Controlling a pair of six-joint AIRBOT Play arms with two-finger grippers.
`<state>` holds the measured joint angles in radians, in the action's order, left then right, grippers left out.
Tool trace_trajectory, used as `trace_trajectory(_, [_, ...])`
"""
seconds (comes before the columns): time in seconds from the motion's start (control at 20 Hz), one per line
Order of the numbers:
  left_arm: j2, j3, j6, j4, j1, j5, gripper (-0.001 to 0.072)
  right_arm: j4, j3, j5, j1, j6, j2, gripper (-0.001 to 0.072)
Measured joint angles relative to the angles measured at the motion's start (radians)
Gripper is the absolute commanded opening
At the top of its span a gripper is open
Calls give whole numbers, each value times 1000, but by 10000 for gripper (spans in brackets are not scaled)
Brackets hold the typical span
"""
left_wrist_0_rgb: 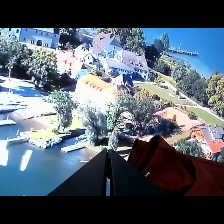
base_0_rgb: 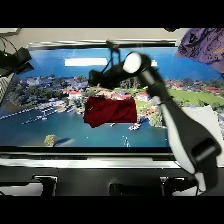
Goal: Fold the clothes and pants, and hang the long-sleeved shirts on hangers.
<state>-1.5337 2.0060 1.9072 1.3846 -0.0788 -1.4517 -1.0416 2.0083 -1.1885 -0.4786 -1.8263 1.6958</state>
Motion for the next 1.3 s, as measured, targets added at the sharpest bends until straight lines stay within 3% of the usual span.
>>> trace_trajectory(0.3, [0, -1, 0, 0, 0, 0, 14, 27, -24, -223, 389, 164, -134, 653])
trace_trajectory(0.6, [0, -1, 0, 1, 0, 3, 15, 256, -441, -216, 687, 369, -149, 649])
trace_trajectory(0.75, [0, -1, 0, 1, 0, 3, 15, 340, -649, -140, 694, 464, -111, 588])
trace_trajectory(0.85, [0, -1, 0, 1, 0, 3, 15, 385, -726, -96, 669, 512, -63, 587])
trace_trajectory(1.15, [0, -1, -20, 1, 0, 3, 15, 468, -796, 20, 568, 586, 67, 582])
trace_trajectory(1.3, [0, -1, -23, 1, 0, 4, 15, 488, -802, 62, 530, 597, 91, 514])
